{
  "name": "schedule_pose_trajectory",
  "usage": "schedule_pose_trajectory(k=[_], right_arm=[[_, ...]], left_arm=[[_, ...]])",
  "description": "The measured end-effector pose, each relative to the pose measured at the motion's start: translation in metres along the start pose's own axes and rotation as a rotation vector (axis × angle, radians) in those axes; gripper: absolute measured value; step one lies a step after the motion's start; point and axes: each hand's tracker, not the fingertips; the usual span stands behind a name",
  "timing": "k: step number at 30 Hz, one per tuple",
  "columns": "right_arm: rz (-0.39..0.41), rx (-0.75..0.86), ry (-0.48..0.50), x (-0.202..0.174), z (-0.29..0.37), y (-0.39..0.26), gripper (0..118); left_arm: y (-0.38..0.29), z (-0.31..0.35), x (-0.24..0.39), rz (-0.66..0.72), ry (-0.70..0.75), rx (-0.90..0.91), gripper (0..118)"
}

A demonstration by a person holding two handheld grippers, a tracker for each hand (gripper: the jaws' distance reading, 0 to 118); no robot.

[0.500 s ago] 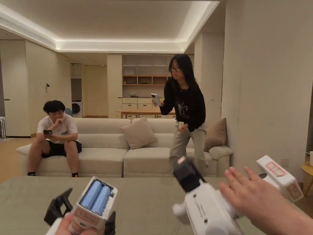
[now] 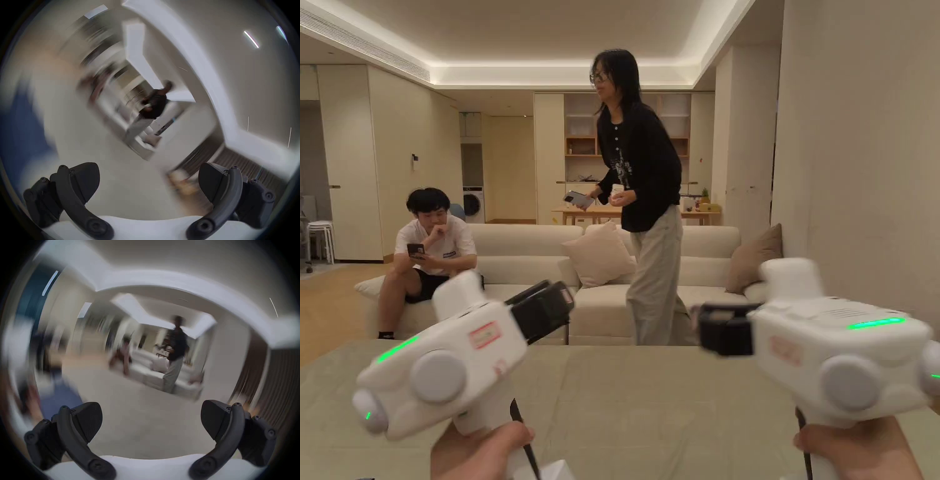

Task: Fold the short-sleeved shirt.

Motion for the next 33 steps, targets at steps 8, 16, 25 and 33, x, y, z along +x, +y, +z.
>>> schedule_pose_trajectory(k=[8, 16, 25, 33], right_arm=[[0.199, 0.029, -0.200, 0.019, 0.013, -0.018, 118], [0.289, 0.057, -0.180, -0.007, -0.001, -0.017, 118], [0.241, 0.041, -0.203, 0.004, -0.003, -0.020, 118], [0.233, 0.037, -0.215, 0.011, -0.002, -0.021, 118]], left_arm=[[0.002, 0.012, 0.022, -0.241, 0.134, 0.001, 118], [0.000, 0.010, 0.013, -0.207, 0.177, 0.019, 118], [0.000, 0.008, 0.011, -0.215, 0.166, 0.020, 118], [-0.004, 0.005, 0.016, -0.222, 0.156, 0.024, 118]])
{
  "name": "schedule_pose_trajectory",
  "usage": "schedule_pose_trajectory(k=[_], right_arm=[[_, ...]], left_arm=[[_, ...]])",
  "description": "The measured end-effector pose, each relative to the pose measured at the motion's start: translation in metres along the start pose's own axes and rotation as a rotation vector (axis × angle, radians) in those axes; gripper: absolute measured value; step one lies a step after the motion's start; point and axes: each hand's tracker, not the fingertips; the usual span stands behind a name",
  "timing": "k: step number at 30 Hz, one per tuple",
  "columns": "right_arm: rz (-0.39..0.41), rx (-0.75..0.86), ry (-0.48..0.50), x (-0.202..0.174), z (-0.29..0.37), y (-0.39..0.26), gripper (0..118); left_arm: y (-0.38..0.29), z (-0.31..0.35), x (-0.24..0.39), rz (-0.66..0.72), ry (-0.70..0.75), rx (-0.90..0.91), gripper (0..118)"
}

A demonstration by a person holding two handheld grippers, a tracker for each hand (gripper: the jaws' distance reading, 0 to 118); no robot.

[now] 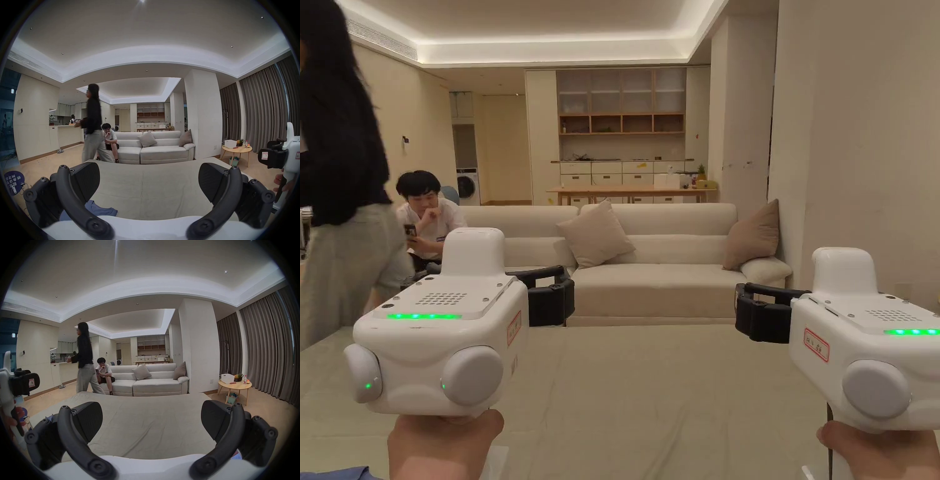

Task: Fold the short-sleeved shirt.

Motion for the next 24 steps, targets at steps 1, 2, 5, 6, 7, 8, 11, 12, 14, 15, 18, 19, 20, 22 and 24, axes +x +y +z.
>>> schedule_pose_trajectory(k=[1, 2, 5, 6, 7, 8, 11, 12, 14, 15, 18, 19, 20, 22, 24], right_arm=[[0.001, 0.006, -0.004, 0.0000, 0.0011, -0.0005, 118], [-0.004, 0.016, -0.003, 0.0006, 0.0026, -0.0009, 118], [-0.013, 0.026, 0.000, 0.0024, 0.0033, 0.0003, 118], [-0.008, 0.027, -0.001, 0.0021, 0.0032, 0.0005, 118], [-0.003, 0.027, -0.004, 0.0020, 0.0026, 0.0009, 118], [0.002, 0.027, -0.004, 0.0023, 0.0016, 0.0012, 118], [0.008, 0.034, -0.003, 0.0002, 0.0027, 0.0005, 118], [0.008, 0.035, -0.004, 0.0001, 0.0028, 0.0003, 118], [0.001, 0.042, -0.005, -0.0004, 0.0035, -0.0001, 118], [-0.002, 0.050, -0.011, -0.0008, 0.0041, -0.0004, 118], [-0.014, 0.070, -0.032, 0.0000, 0.0060, -0.0001, 118], [-0.027, 0.077, -0.029, 0.0009, 0.0072, 0.0005, 118], [-0.034, 0.078, -0.030, 0.0026, 0.0067, 0.0012, 118], [-0.036, 0.076, -0.032, 0.0036, 0.0062, 0.0023, 118], [-0.030, 0.076, -0.034, 0.0048, 0.0063, 0.0022, 118]], left_arm=[[-0.0003, 0.0004, 0.0008, 0.004, -0.006, 0.003, 118], [-0.0004, 0.0010, 0.0019, 0.006, -0.012, 0.005, 118], [0.0008, 0.0018, 0.0028, 0.001, -0.012, 0.013, 118], [0.0013, 0.0020, 0.0034, -0.004, -0.012, 0.017, 118], [0.0018, 0.0018, 0.0037, -0.007, -0.008, 0.017, 118], [0.0028, 0.0017, 0.0035, -0.009, -0.008, 0.014, 118], [0.0030, 0.0019, 0.0032, -0.008, -0.009, 0.016, 118], [0.0029, 0.0016, 0.0028, -0.011, -0.003, 0.017, 118], [0.0025, 0.0015, 0.0016, -0.002, -0.004, 0.013, 118], [0.0024, 0.0014, 0.0005, 0.007, -0.008, 0.009, 118], [0.0026, 0.0016, -0.0007, 0.010, -0.020, -0.004, 118], [0.0024, 0.0026, -0.0008, 0.008, -0.019, 0.003, 118], [0.0026, 0.0035, -0.0009, 0.002, -0.013, 0.015, 118], [0.0039, 0.0049, -0.0008, -0.001, -0.009, 0.019, 118], [0.0057, 0.0054, -0.0021, 0.006, -0.018, 0.018, 118]])
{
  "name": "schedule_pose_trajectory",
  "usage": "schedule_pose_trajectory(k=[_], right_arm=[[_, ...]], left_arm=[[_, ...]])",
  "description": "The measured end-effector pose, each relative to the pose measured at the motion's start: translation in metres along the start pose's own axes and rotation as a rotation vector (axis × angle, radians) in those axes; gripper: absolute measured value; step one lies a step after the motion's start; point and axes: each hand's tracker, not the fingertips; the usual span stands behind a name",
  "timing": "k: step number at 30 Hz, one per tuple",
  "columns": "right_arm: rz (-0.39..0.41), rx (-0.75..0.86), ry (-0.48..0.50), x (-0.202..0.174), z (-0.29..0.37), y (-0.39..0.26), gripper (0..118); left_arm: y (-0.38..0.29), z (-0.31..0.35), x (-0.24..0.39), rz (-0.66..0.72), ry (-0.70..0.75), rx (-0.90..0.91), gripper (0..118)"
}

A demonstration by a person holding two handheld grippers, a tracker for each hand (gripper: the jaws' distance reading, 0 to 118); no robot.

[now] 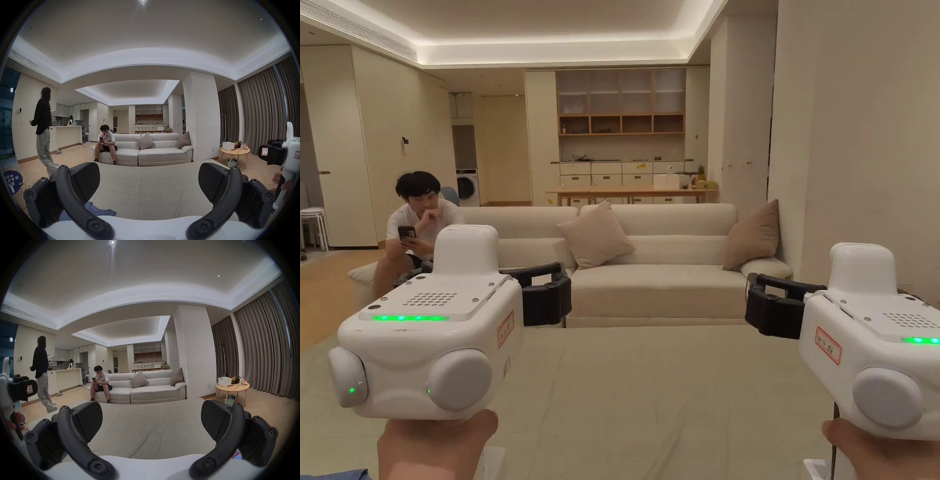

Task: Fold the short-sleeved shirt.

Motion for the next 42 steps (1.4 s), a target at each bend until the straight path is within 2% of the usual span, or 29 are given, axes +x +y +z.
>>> schedule_pose_trajectory(k=[4, 8, 12, 16, 17, 18, 19, 20, 21, 22, 24, 27, 29, 32, 34, 37, 42], right_arm=[[-0.029, -0.002, 0.008, 0.005, 0.002, 0.000, 118], [-0.019, -0.007, 0.005, 0.005, 0.000, -0.001, 118], [-0.060, -0.011, 0.053, 0.008, 0.002, -0.002, 118], [-0.032, -0.024, 0.041, 0.003, 0.004, -0.002, 115], [-0.028, -0.027, 0.055, 0.003, 0.005, -0.002, 103], [-0.020, -0.028, 0.057, 0.002, 0.007, -0.003, 76], [-0.009, -0.025, 0.048, 0.001, 0.008, -0.005, 33], [0.002, -0.024, 0.018, 0.001, 0.007, -0.007, 0], [0.006, -0.029, 0.017, 0.000, 0.006, -0.011, 0], [-0.011, -0.029, 0.003, 0.003, 0.007, -0.015, 0], [-0.011, -0.046, 0.012, 0.007, 0.008, -0.017, 0], [0.007, -0.054, -0.015, 0.008, 0.007, -0.025, 0], [-0.022, -0.079, 0.002, 0.012, 0.007, -0.021, 0], [-0.006, -0.076, 0.016, -0.002, 0.005, -0.021, 0], [0.011, -0.080, 0.068, -0.023, -0.002, -0.021, 0], [-0.001, -0.090, 0.205, -0.072, -0.011, -0.021, 0], [0.023, -0.112, 0.504, -0.199, -0.017, -0.030, 0]], left_arm=[[0.001, 0.001, -0.001, 0.002, -0.004, 0.014, 118], [0.002, 0.001, -0.001, 0.012, -0.007, 0.016, 118], [0.000, 0.002, -0.001, 0.012, -0.015, -0.007, 118], [-0.003, 0.005, 0.000, 0.030, -0.032, -0.019, 116], [-0.004, 0.007, 0.000, 0.032, -0.076, -0.040, 110], [-0.004, 0.008, 0.002, 0.026, -0.079, -0.035, 91], [-0.006, 0.009, 0.005, 0.010, -0.069, -0.025, 52], [-0.008, 0.009, 0.009, -0.033, -0.041, -0.011, 0], [-0.012, 0.007, 0.012, -0.067, -0.012, -0.023, 0], [-0.015, 0.008, 0.014, -0.045, -0.023, -0.009, 0], [-0.018, 0.008, 0.013, -0.019, -0.091, -0.034, 0], [-0.022, 0.006, 0.014, -0.042, -0.061, -0.026, 0], [-0.021, 0.006, 0.007, -0.023, -0.060, -0.035, 0], [-0.017, 0.012, -0.012, -0.024, -0.009, -0.028, 0], [-0.012, 0.023, -0.034, -0.040, 0.052, -0.032, 0], [-0.012, 0.057, -0.088, -0.038, 0.186, -0.036, 0], [-0.010, 0.140, -0.197, -0.021, 0.491, -0.096, 0]])
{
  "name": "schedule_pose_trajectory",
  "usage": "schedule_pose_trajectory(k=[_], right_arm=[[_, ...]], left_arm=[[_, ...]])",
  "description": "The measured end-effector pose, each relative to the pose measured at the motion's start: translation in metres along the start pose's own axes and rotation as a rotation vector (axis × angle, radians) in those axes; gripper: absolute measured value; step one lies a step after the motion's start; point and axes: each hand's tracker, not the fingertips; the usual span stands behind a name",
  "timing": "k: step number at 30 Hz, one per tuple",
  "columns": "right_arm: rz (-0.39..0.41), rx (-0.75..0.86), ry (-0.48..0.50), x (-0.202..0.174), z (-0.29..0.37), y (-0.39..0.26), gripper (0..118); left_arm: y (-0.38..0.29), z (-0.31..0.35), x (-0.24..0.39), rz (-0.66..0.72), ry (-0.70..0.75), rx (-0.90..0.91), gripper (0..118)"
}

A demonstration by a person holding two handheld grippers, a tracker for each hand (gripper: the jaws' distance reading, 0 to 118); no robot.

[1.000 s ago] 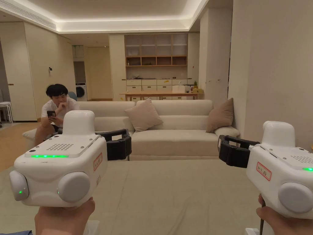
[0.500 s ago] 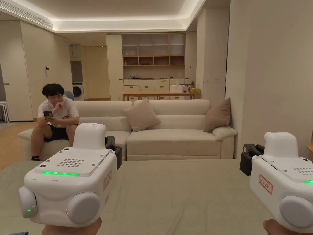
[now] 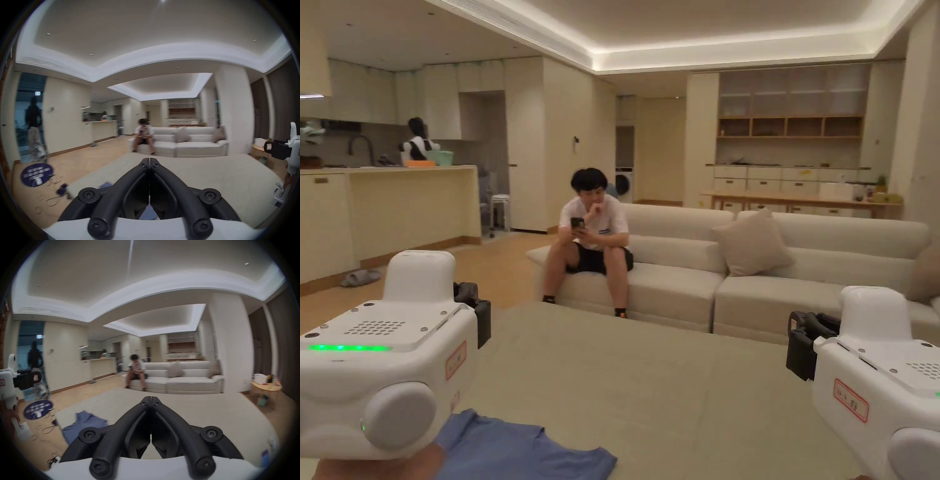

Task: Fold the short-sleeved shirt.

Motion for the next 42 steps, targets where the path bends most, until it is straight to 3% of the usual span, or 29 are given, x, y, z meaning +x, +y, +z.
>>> schedule_pose_trajectory(k=[7, 11, 13, 17, 23, 24, 25, 26, 27, 29, 31, 32, 35, 38, 39, 40, 42], right_arm=[[0.011, -0.054, 0.384, -0.164, -0.043, -0.016, 0], [0.008, -0.087, 0.519, -0.222, -0.049, -0.027, 0], [0.016, -0.095, 0.529, -0.236, -0.055, -0.033, 0], [0.019, -0.127, 0.519, -0.229, -0.074, -0.048, 0], [0.025, -0.213, 0.422, -0.176, -0.111, -0.075, 0], [0.015, -0.230, 0.397, -0.165, -0.114, -0.080, 0], [0.016, -0.242, 0.375, -0.155, -0.117, -0.084, 0], [0.020, -0.261, 0.355, -0.144, -0.126, -0.089, 0], [0.026, -0.271, 0.319, -0.134, -0.129, -0.095, 0], [0.023, -0.301, 0.278, -0.114, -0.134, -0.105, 0], [0.019, -0.328, 0.240, -0.097, -0.138, -0.116, 0], [0.029, -0.348, 0.215, -0.088, -0.140, -0.121, 0], [0.038, -0.409, 0.165, -0.068, -0.146, -0.137, 0], [0.025, -0.454, 0.119, -0.050, -0.152, -0.153, 0], [0.025, -0.472, 0.106, -0.046, -0.154, -0.157, 0], [0.010, -0.476, 0.104, -0.041, -0.156, -0.161, 0], [-0.020, -0.485, 0.090, -0.034, -0.160, -0.166, 0]], left_arm=[[-0.017, 0.069, -0.147, -0.010, 0.338, -0.079, 0], [-0.031, 0.087, -0.191, -0.009, 0.406, -0.118, 0], [-0.039, 0.085, -0.202, 0.008, 0.416, -0.135, 0], [-0.063, 0.044, -0.211, 0.071, 0.342, -0.231, 0], [-0.138, -0.089, -0.175, 0.195, 0.090, -0.458, 4], [-0.153, -0.116, -0.166, 0.226, 0.033, -0.506, 21], [-0.168, -0.142, -0.158, 0.248, -0.011, -0.568, 59], [-0.187, -0.173, -0.149, 0.289, -0.066, -0.648, 113], [-0.204, -0.191, -0.140, 0.348, -0.141, -0.684, 116], [-0.220, -0.241, -0.110, 0.390, -0.136, -0.738, 115], [-0.245, -0.291, -0.085, 0.314, -0.073, -0.897, 115], [-0.290, -0.338, -0.081, 0.289, -0.062, -0.951, 115], [-0.341, -0.390, -0.060, 0.204, -0.022, -1.130, 115], [-0.396, -0.407, -0.053, 0.200, -0.002, -1.242, 118], [-0.396, -0.406, -0.044, 0.052, 0.057, -1.182, 118], [-0.351, -0.358, -0.016, 0.072, 0.033, -1.146, 118], [-0.342, -0.337, -0.013, 0.113, 0.035, -1.145, 115]])
